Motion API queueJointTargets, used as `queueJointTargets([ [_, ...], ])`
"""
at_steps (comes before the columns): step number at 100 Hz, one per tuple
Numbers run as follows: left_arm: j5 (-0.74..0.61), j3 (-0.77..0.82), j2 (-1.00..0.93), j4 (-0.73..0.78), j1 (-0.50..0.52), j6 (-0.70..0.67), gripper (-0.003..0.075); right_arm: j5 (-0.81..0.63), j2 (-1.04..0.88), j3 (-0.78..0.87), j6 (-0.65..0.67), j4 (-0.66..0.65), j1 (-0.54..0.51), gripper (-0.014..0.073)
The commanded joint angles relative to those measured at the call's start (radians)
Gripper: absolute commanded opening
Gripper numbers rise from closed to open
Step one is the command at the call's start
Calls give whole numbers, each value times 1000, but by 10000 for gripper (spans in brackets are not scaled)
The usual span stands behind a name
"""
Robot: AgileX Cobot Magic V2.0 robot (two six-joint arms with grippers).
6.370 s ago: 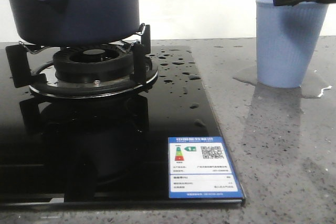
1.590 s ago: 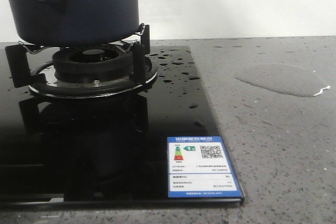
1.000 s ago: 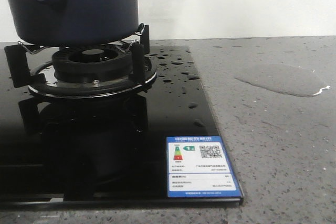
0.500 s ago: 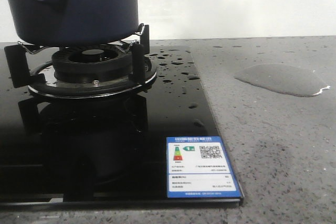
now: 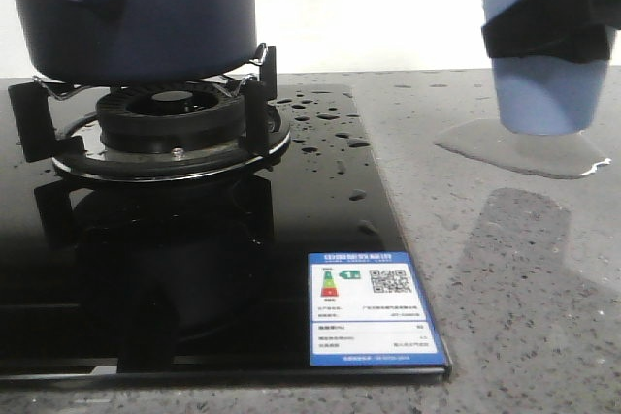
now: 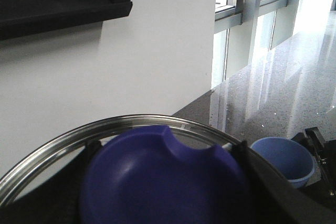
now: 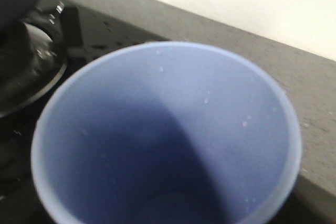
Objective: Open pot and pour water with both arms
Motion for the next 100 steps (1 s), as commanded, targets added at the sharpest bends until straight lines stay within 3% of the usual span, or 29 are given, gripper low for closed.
queueJointTargets([
  [1,-13,-25,-9,-82,-7,-7,210,-107,9,-20,3,63,-19,367],
  [10,1,-21,-3,-82,-7,-7,210,-110,25,-20,3,93,-25,395],
  [36,8,-21,4,-82,-7,-7,210,-112,23,-20,3,93,-25,636],
  [68,15,-21,68,-82,-7,6,210,-124,-172,-20,3,93,-25,640],
  [75,13,-21,88,-82,-7,25,210,-124,-237,-20,3,93,-25,591],
  [82,13,-21,112,-86,-7,25,210,-119,-295,-20,3,92,-25,476],
  [89,7,-21,136,-86,-7,26,210,-111,-352,-20,3,92,-25,279],
  [98,-9,-21,161,-86,-7,27,210,-104,-431,-20,3,88,-25,-78],
  [100,-14,-21,164,-86,-7,29,210,-102,-442,-20,3,88,-25,-70],
])
